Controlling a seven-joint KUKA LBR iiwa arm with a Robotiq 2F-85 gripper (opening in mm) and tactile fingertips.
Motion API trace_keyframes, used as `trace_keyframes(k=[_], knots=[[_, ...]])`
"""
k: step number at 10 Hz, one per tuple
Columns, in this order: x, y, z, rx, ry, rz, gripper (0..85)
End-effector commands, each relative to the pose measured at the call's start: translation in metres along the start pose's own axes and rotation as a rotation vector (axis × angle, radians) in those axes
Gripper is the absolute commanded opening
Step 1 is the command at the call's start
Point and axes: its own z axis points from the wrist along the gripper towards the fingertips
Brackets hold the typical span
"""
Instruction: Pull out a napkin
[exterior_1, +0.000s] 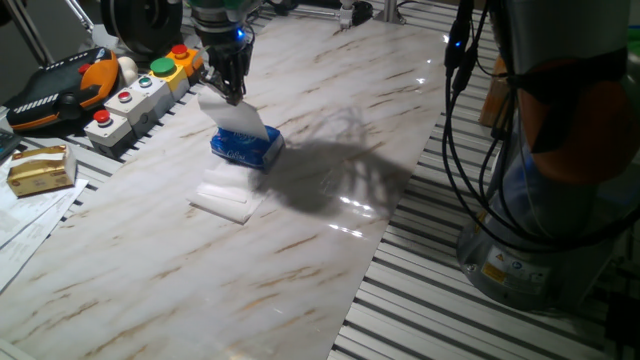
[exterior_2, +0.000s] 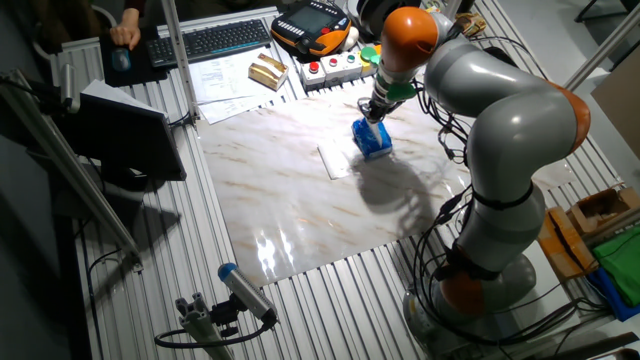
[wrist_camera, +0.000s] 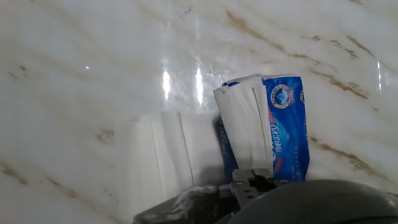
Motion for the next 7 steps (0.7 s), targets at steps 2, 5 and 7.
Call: trace_keyframes(k=[2,5,7], knots=[[0.0019,0.0020,-0.0027,-0.001,0.004,0.004,0.7],[0.0023,0.0016,-0.0038,-0.012,0.018,0.006,0.7],[0.0027,-0.0002,-0.0051,-0.016,0.023,0.008,0.7]])
